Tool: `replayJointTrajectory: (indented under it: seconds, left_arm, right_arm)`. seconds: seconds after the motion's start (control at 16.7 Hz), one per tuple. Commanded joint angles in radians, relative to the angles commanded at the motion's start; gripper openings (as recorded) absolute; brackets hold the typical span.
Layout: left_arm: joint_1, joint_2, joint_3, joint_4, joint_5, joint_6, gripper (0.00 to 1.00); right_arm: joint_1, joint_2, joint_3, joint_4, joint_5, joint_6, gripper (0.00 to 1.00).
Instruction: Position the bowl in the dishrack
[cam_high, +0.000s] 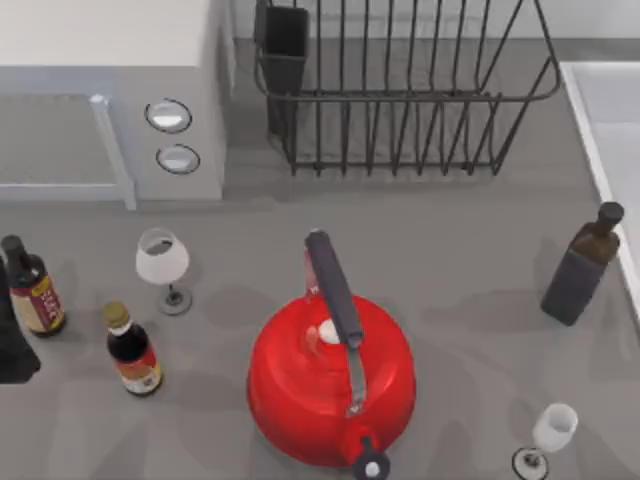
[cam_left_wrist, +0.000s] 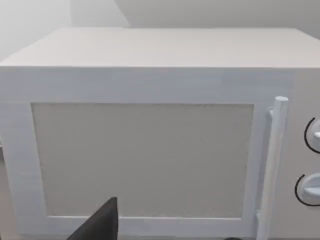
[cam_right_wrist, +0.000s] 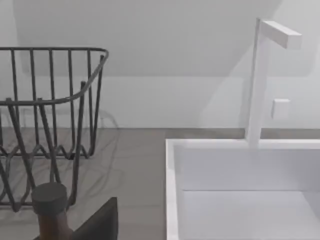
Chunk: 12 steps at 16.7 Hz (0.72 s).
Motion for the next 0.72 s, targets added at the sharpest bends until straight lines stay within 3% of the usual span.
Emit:
replayJointTrajectory:
  seconds: [0.36,0.72]
  left_arm:
    - [0.0,0.0,0.0,0.0,0.0,0.0,1.0]
    - [0.0,0.0,0.0,0.0,0.0,0.0,1.0]
  right_arm:
    - [-0.064,0.107,0.106,-0.092,-0.003,-0.059,1.0]
    - [-0.285,0.581,0.484,-0.422,-0.01,-0.27,1.0]
